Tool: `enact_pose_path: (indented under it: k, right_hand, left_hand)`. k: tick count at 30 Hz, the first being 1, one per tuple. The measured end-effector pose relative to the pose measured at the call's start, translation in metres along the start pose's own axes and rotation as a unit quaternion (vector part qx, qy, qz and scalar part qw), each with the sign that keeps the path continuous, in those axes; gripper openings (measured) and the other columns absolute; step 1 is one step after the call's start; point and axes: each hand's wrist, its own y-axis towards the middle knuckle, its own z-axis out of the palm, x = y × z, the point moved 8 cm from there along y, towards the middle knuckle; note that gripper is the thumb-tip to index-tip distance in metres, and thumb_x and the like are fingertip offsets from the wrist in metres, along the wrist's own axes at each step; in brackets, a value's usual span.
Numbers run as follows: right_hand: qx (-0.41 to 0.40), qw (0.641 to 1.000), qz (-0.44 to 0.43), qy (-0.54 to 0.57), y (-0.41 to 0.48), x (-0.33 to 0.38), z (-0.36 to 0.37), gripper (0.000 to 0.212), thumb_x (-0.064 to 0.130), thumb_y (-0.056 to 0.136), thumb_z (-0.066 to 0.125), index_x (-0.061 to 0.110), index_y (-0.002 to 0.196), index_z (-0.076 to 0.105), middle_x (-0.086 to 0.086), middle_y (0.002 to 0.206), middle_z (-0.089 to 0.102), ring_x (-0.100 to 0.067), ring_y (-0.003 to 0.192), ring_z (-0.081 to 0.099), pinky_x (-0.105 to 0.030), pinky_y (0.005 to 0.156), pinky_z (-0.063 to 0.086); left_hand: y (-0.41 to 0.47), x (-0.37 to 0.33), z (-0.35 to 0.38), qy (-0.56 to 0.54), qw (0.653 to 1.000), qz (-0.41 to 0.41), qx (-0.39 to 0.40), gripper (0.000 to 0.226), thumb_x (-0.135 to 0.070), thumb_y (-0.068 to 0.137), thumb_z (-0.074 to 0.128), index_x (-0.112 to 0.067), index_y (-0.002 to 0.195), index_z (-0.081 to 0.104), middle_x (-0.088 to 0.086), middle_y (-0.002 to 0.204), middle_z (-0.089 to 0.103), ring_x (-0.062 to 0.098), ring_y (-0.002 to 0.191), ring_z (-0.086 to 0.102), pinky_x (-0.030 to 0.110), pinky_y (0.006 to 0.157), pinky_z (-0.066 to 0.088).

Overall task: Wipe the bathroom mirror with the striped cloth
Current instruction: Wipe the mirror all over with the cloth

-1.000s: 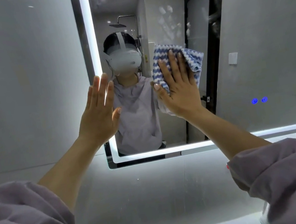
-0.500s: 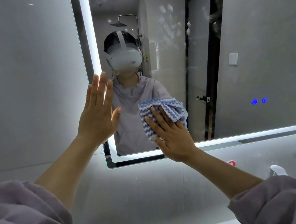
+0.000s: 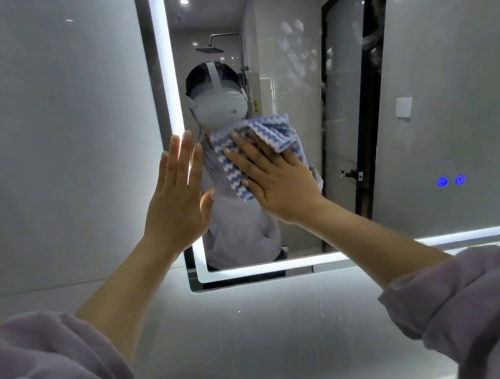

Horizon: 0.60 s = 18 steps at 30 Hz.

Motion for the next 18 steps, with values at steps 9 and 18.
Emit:
enact_pose_path:
  k: [9,18]
  right_hand:
    - [-0.032,0.998,-0.005,-0.044,0.071,-0.01,-0.045,0.055,0.038,0.103,0.016,0.022,0.153,0.002,-0.002,0.161,-0.001,-0.022,0.147,-0.004,-0.045,0.119,0.002]
    - [-0.056,0.998,0.006,-0.011,0.06,-0.003,-0.038,0.053,0.035,0.102,0.015,0.018,0.152,0.008,-0.006,0.16,0.006,-0.026,0.147,0.002,-0.049,0.118,0.007]
  left_hand:
    - [0.0,0.0,-0.001,0.001,1.0,-0.005,0.015,0.069,-0.043,0.097,0.036,-0.002,0.149,0.015,0.017,0.158,0.006,0.032,0.147,0.002,0.045,0.12,0.009]
    - [0.0,0.001,0.0,0.003,1.0,-0.001,0.007,0.07,-0.045,0.097,0.033,-0.003,0.149,0.016,0.015,0.159,0.007,0.03,0.147,0.002,0.039,0.121,0.005]
